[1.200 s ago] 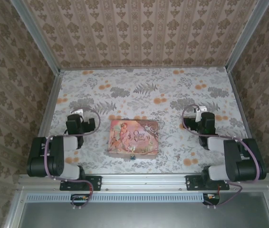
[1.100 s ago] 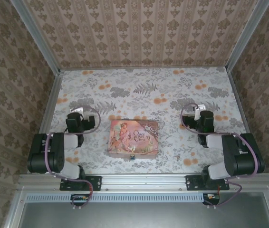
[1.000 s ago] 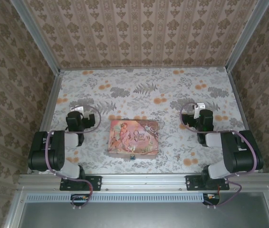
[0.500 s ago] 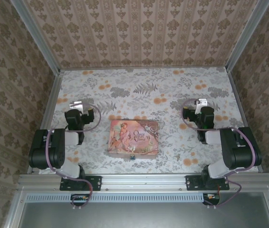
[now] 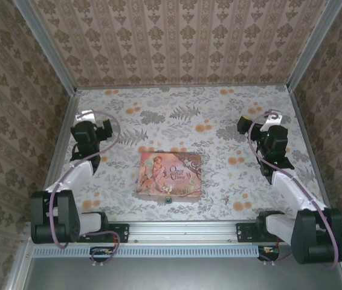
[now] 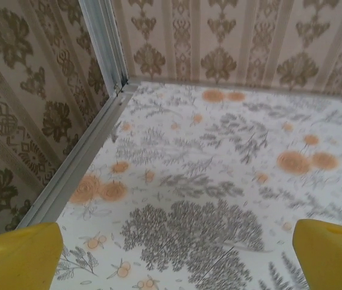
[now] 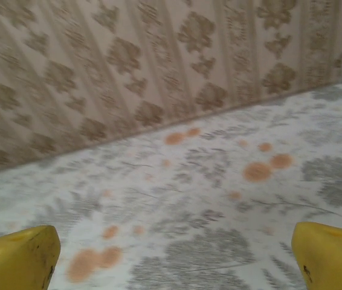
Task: Unlock the padlock with the key
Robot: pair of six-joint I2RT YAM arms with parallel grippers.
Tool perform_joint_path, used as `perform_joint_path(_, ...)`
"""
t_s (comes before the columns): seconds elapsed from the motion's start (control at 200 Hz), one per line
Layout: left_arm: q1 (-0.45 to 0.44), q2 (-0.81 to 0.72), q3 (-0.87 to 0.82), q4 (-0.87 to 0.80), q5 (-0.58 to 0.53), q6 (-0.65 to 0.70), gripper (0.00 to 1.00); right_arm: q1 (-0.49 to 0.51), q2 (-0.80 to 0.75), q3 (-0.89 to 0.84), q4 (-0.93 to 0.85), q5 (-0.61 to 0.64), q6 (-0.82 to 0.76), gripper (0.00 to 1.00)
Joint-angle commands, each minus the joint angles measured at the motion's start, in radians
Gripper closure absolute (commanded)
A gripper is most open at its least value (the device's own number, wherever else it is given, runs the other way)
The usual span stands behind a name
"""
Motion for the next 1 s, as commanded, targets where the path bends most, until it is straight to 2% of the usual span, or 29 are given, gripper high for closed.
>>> perform_joint_path(0.0, -0.031, -0.048, 0.111, -0.362, -0.008, -0.182, 0.00, -0.001, -0.025, 0.016, -0.145, -0.250, 0.195, 0.00)
perform_joint_path(0.065, -0.046, -0.066, 0.167, -0.506, 0.052, -0.267, 0.01, 0.010, -0.030, 0.021, -0.197, -0.348, 0.273, 0.04)
perform_joint_path(0.16, -0.100, -0.086, 0.212, -0.665, 0.149, -0.337, 0.03, 0.054, -0.041, 0.030, -0.335, -0.417, 0.323, 0.12)
perform_joint_path(0.215, -0.146, -0.108, 0.212, -0.735, 0.190, -0.344, 0.03, 0.093, -0.065, 0.024, -0.425, -0.411, 0.339, 0.14)
perform_joint_path(0.335, -0.255, -0.191, 0.167, -0.867, 0.194, -0.363, 0.03, 0.202, -0.142, -0.017, -0.545, -0.372, 0.377, 0.18)
perform_joint_path(0.445, -0.293, -0.294, 0.109, -0.970, 0.232, -0.404, 0.04, 0.309, -0.201, -0.057, -0.589, -0.336, 0.438, 0.22)
perform_joint_path(0.695, -0.390, -0.468, -0.083, -0.929, 0.442, -0.523, 0.08, 0.519, -0.193, -0.123, -0.561, -0.222, 0.562, 0.26)
perform_joint_path(0.85, -0.501, -0.452, -0.128, -0.865, 0.431, -0.566, 0.08, 0.611, -0.146, -0.130, -0.497, -0.163, 0.607, 0.27)
perform_joint_path(0.995, -0.547, -0.420, -0.142, -0.819, 0.417, -0.577, 0.08, 0.663, -0.086, -0.124, -0.437, -0.151, 0.639, 0.31)
